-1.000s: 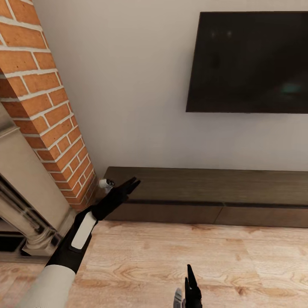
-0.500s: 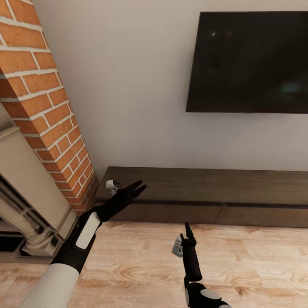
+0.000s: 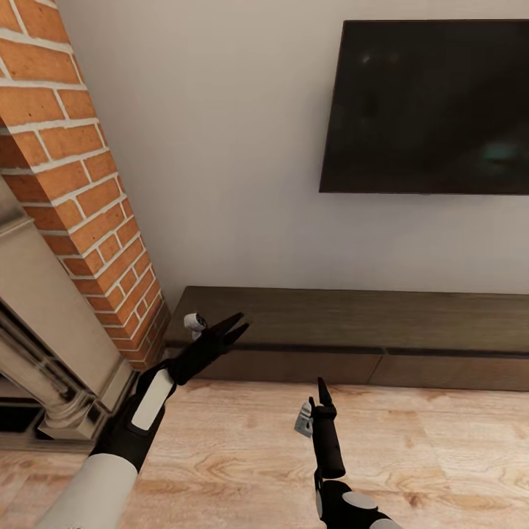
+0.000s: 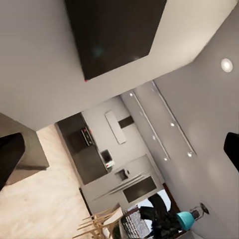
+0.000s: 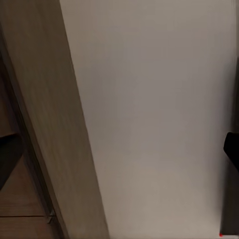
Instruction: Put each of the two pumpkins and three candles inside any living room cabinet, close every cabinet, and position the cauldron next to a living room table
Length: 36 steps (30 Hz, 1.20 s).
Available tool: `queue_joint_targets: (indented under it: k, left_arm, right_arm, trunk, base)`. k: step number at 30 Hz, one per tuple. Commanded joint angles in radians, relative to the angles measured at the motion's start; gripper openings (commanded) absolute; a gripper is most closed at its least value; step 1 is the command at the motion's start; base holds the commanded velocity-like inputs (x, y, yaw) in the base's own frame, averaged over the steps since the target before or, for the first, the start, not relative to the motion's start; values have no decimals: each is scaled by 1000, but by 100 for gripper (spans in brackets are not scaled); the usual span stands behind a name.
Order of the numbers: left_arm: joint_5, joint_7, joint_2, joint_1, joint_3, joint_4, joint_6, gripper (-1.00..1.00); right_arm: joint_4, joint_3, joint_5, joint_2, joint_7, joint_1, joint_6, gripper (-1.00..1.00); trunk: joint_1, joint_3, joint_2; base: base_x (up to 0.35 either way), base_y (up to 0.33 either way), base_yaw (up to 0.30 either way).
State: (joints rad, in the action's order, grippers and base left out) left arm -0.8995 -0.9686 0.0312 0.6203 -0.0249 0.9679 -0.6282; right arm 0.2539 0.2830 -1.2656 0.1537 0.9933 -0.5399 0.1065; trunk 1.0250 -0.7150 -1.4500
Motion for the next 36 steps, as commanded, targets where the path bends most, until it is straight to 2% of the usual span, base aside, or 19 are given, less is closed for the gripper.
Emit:
queue_joint_targets:
  k: [1,3,5,6,11,16,24,25,36]
  left_arm:
    - [-1,13,0,0,8,-14,1,100]
    - [-3,41,1,1,25,-30,3,100]
    - [-17,64,1,1,65,-37,4,100]
    - [-18,64,1,1,67,-36,4,100]
    - [-18,63,14,0,65,-32,5,100]
    - [-17,59,16,0,63,-31,7,100]
    - [-15,60,40,1,58,-31,7,100]
    - [-14,62,45,1,55,-31,7,100]
    - [-12,64,49,0,55,-31,33,100]
  right_arm:
    - [1,-1,0,-1,1,0,0,100]
    - [2,-2,0,-2,2,0,0,100]
    - [2,-3,0,2,5,0,1,100]
    - [2,-3,0,2,6,0,1,100]
    - [3,-6,-1,-5,15,0,1,100]
    - [3,-7,0,-7,12,0,-3,100]
    - [7,-6,-6,-11,13,0,-9,100]
    - [31,-5,-6,-19,14,-1,-8,100]
    - [65,-7,0,-19,9,-1,-9,100]
  trunk:
    - [0,0,0]
    - [0,0,0]
    - [0,0,0]
    - [4,-3,-7]
    - [23,-19,-42]
    - [42,-34,-77]
    - [73,-60,-133]
    - [77,-63,-140]
    - [119,-97,-217]
  base:
    - [0,0,0]
    - [0,0,0]
    - [0,0,0]
    - [0,0,0]
    - [0,0,0]
    - [0,0,0]
    - [0,0,0]
    - [0,0,0]
    - [0,0,0]
